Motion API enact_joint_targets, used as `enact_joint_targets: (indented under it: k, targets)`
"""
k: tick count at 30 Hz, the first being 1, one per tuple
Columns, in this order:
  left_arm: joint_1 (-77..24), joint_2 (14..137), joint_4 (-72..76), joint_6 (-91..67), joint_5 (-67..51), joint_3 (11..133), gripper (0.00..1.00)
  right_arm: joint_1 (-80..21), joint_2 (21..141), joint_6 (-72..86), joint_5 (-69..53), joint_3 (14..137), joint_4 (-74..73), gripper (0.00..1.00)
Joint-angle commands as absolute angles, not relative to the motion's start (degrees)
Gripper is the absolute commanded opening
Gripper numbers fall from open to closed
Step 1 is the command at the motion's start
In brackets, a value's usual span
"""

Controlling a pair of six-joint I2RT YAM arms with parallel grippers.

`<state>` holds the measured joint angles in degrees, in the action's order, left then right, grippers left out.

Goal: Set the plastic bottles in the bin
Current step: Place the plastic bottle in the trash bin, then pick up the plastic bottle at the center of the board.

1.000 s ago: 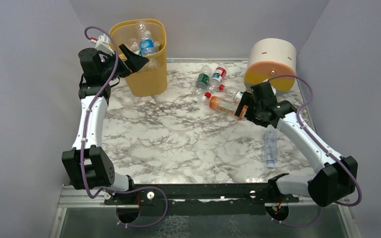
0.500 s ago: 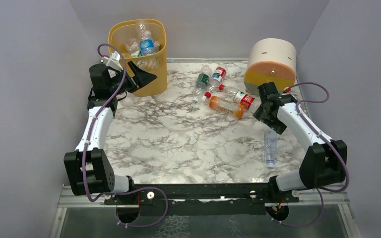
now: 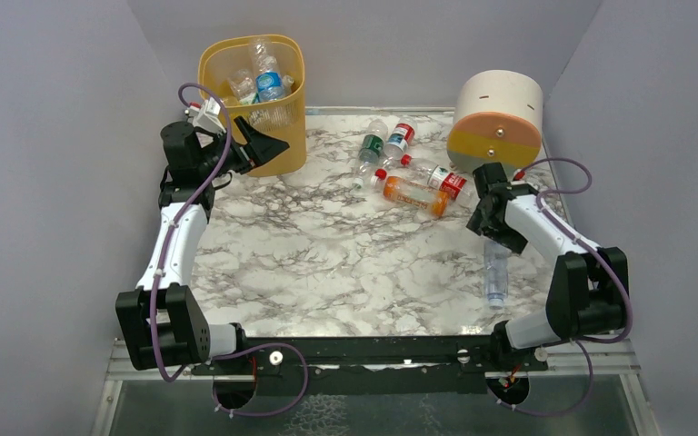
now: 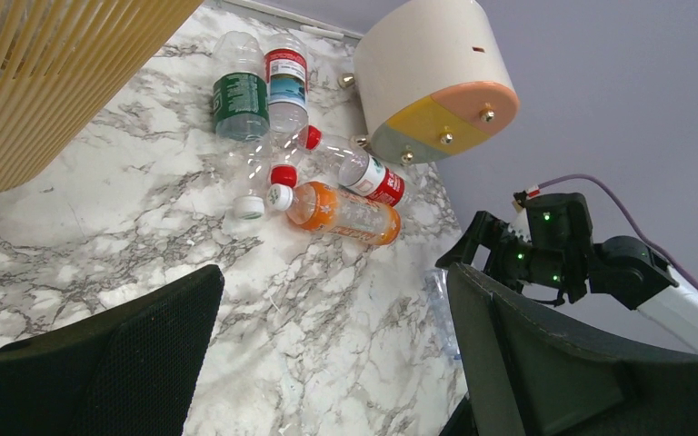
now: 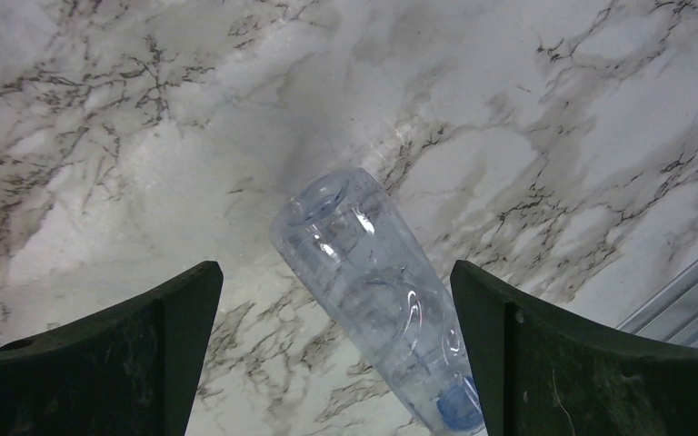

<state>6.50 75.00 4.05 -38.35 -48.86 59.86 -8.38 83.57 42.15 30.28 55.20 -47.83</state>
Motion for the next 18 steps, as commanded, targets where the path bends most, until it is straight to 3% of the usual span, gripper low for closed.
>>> enact_joint_targets:
  k: [1, 7, 18]
  targets:
    - [6.18, 73.38, 5.15, -37.78, -51.50, 59.78, 0.99, -8.00, 82.89, 37.26, 28.72, 50.63, -41.74, 0.99]
    - [6.20, 72.64, 4.28, -38.31, -53.22, 61.19, 0.99, -7.91, 86.64, 34.70, 24.55, 51.38, -40.32, 1.00]
    - [6.16, 68.51, 4.75, -41.56, -56.98, 59.97, 0.99, -7.99, 81.64, 32.68, 9.90, 46.28, -35.03, 0.64]
